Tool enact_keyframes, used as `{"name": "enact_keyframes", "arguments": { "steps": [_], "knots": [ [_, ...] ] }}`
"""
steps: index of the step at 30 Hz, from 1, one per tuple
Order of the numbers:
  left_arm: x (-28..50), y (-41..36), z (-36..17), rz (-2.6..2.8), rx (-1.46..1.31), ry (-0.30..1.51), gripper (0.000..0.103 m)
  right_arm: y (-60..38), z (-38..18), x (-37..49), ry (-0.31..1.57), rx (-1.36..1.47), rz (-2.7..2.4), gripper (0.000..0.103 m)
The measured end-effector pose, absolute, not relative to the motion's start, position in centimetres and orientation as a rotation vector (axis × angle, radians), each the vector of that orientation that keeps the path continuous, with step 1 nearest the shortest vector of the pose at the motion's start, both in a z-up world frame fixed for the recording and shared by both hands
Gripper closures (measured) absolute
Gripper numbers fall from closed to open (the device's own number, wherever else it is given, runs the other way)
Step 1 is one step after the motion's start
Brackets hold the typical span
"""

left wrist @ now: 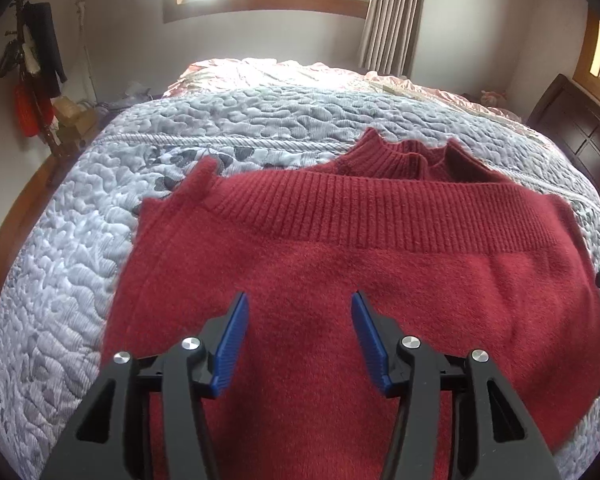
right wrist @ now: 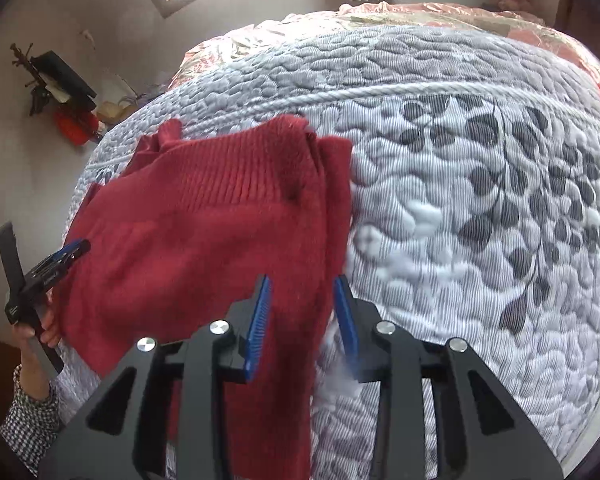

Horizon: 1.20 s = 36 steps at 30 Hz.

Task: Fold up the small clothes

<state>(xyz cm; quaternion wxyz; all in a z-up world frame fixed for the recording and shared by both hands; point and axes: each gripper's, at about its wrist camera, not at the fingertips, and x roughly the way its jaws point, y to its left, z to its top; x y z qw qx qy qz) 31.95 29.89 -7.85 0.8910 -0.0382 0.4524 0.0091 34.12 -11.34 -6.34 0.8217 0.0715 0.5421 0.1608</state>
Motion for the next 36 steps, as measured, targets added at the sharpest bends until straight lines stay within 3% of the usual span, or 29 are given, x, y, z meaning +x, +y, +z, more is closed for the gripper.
{"name": "enact_keyframes", "arguments": {
  "steps": [8,13,15,20,25,36],
  "knots": [
    [29.3,28.2,-7.9,-0.042,-0.047,0.941,0.042,-11.6,-8.9,30.1,1.214,0.163,0.383,0.051],
    [29.4,28.6,-9.1,-0.02,-0.04,0.966,0.042,-11.9,-10.1,30.0,1.222,0.229,0.431,0.051],
    [29.6,28.8,-9.5,-0.013,-0.032,0.969,0.041,-11.7,-10.4,30.2,1.216,0.259,0.468,0.055],
    [29.6,29.3,-9.3,-0.018,-0.041,0.971,0.04,-11.0,-9.2,29.7,1.182,0.251,0.486,0.081],
    [29.4,29.4,-8.9,-0.052,-0.055,0.979,0.041,-11.4,-7.0,28.6,1.131,0.265,0.492,0.087],
    [29.9,29.3,-10.5,-0.045,-0.006,0.986,0.036,-11.7,-11.0,29.2,1.216,0.266,0.432,0.089]
  ]
}}
